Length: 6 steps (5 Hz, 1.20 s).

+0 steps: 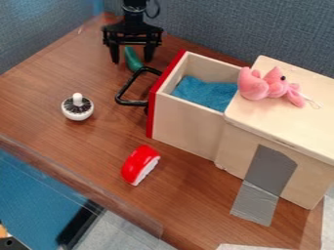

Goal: Pick the cucumber toy and put it in the drawer

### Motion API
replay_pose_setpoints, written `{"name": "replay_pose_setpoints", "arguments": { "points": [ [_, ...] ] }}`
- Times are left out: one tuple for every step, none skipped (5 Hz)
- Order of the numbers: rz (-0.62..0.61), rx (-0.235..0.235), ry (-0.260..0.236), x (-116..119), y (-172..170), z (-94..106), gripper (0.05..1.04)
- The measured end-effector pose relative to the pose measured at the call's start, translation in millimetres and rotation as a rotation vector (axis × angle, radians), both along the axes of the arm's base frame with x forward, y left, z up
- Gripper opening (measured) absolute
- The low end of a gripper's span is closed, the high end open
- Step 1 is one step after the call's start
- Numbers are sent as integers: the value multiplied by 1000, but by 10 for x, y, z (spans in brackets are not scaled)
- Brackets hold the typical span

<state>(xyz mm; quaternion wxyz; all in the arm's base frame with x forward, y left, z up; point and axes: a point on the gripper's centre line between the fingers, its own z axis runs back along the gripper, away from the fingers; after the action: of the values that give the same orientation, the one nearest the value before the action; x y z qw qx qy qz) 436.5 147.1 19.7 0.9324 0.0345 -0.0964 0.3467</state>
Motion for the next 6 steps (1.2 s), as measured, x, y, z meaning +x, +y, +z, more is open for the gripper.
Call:
{"name": "replay_pose_setpoints", "arguments": {
  "points": [
    [26,-9,43,1,28,-107,949],
    [21,10,69,-43,91,-92,667],
    [15,14,99,-88,95,-92,449],
    [11,14,31,-8,17,199,449],
    [-36,77,-64,25,-210,770,449],
    [-115,77,-107,-34,-625,1055,449]
  ]
}}
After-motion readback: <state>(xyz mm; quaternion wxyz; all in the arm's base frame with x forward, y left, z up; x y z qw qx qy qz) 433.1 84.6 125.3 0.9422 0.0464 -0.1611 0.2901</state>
